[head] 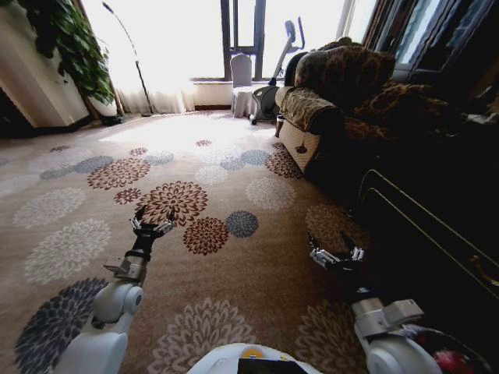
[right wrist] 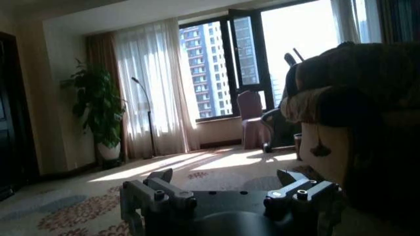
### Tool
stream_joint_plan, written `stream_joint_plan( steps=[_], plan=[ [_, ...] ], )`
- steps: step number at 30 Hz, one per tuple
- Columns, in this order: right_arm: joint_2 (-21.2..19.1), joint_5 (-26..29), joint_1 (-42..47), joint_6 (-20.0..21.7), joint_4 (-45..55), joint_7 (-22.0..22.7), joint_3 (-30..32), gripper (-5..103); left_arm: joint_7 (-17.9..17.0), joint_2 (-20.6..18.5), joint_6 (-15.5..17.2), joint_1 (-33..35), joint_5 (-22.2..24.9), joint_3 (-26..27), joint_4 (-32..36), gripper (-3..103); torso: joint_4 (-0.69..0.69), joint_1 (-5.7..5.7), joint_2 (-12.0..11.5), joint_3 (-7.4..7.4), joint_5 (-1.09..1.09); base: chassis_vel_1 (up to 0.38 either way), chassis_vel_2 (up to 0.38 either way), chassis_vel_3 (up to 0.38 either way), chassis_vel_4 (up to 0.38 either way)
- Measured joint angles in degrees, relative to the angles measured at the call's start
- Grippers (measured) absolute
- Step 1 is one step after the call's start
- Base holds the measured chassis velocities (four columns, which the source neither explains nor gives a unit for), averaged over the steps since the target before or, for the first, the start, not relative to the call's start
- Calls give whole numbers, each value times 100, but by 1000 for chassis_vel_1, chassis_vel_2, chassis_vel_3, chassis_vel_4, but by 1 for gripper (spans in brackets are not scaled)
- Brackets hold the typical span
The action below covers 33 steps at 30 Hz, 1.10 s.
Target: Pick up the trash from the ground and place it into the trash bin.
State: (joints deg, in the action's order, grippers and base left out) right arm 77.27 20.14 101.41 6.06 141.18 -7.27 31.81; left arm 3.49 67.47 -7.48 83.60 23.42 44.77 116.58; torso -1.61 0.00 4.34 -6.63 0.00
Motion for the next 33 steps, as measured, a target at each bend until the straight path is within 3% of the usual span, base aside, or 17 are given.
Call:
stream_joint_plan(
  steps=[11,33],
  plan=[
    [17,-57,2,42,33,115,-86,100,0,0,0,0,0,0,0,100,0,0,0,0,-1,0,0,0,0],
    [66,-135,134,-95,62,-58,-101,100,-1,0,0,0,0,0,0,100,0,0,0,0,0,0,0,0,0]
  ],
)
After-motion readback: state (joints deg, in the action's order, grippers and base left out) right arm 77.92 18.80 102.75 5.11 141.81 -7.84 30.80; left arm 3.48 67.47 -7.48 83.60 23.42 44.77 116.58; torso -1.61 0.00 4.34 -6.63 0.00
